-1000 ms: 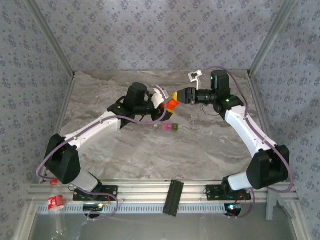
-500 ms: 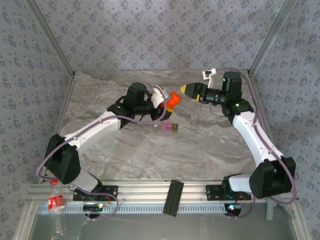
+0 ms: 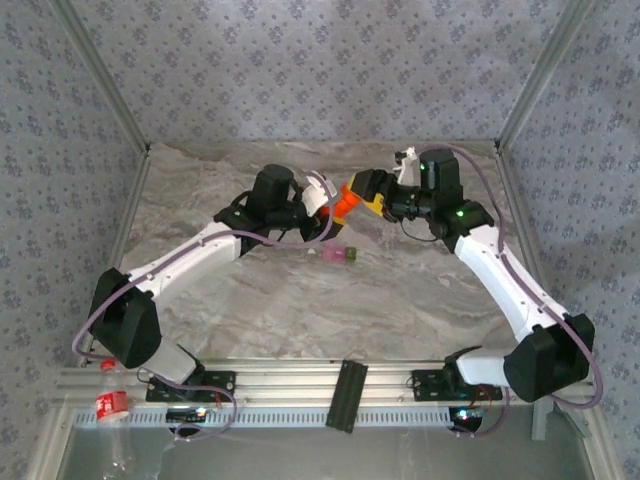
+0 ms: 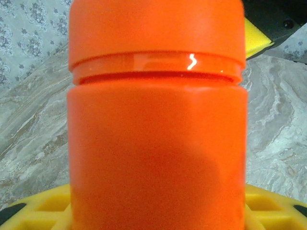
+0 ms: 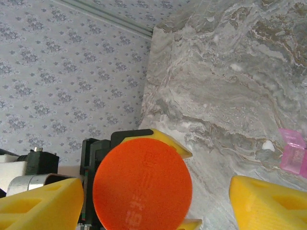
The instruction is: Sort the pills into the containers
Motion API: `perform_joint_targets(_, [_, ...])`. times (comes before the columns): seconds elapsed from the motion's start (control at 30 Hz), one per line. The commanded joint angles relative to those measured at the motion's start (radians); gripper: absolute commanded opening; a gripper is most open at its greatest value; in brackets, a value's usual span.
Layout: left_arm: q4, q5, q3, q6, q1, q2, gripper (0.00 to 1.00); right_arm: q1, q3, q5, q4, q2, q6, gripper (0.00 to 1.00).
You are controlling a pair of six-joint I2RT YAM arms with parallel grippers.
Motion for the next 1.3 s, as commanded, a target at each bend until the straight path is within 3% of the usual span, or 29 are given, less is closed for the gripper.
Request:
perform_joint_targets(0.0, [0.005, 0.002, 0.039, 0.016, 0.002, 0.005, 0.0, 0.021, 0.046, 0.03, -0.007, 0.015, 0.012, 0.8])
perform_joint_targets(0.2, [0.013, 0.002, 0.038, 0.01, 0.001, 0.005, 0.0, 0.039, 0.055, 0.025, -0.004, 0.041, 0.006, 0.72])
perform_joint_targets(0.47, [0.015, 0.008, 0.04, 0.007, 0.001, 0.001, 0.0, 0.025, 0.047, -0.019, 0.004, 0.053, -0.042, 0.43])
perform_joint_targets(0.57, [0.015, 0.023, 0.042, 0.002, 0.0, -0.001, 0.0, -0.019, 0.02, -0.088, 0.067, 0.061, -0.116, 0.39])
perform_joint_targets(0.63, [0.014, 0.044, 0.042, -0.006, 0.003, -0.004, 0.0, -0.057, -0.026, -0.215, 0.171, 0.067, -0.25, 0.39])
perform_joint_targets(0.7, [0.01, 0.075, 0.045, -0.016, 0.002, -0.004, 0.0, -0.078, -0.059, -0.322, 0.182, 0.063, -0.45, 0.41])
perform_joint_targets(0.77, [0.005, 0.094, 0.05, -0.025, 0.003, -0.001, 0.0, -0.1, -0.086, -0.349, 0.174, 0.07, -0.549, 0.42])
perform_joint_targets(0.87, [0.003, 0.095, 0.046, -0.031, 0.002, 0.0, 0.0, -0.131, -0.081, -0.442, 0.215, 0.136, -0.486, 0.41])
perform_joint_targets(0.93, [0.005, 0.094, 0.041, -0.032, 0.002, -0.002, 0.0, -0.126, -0.101, -0.436, 0.269, 0.142, -0.438, 0.43])
perform_joint_targets(0.97, [0.005, 0.091, 0.04, -0.03, 0.002, -0.001, 0.0, -0.125, -0.109, -0.424, 0.281, 0.135, -0.424, 0.49])
perform_joint_targets(1.03, [0.007, 0.083, 0.039, -0.03, 0.003, -0.004, 0.0, -0.127, -0.13, -0.397, 0.308, 0.105, -0.382, 0.74])
perform_joint_targets(1.07, [0.01, 0.079, 0.038, -0.028, 0.002, -0.005, 0.0, -0.132, -0.138, -0.386, 0.32, 0.089, -0.357, 0.79])
perform_joint_targets(1.17, [0.02, 0.06, 0.031, -0.026, 0.002, -0.008, 0.0, -0.148, -0.144, -0.302, 0.298, 0.031, -0.269, 0.87])
perform_joint_targets(1.27, [0.034, 0.044, 0.021, -0.023, 0.002, -0.013, 0.0, -0.17, -0.133, -0.202, 0.226, -0.02, -0.151, 0.88])
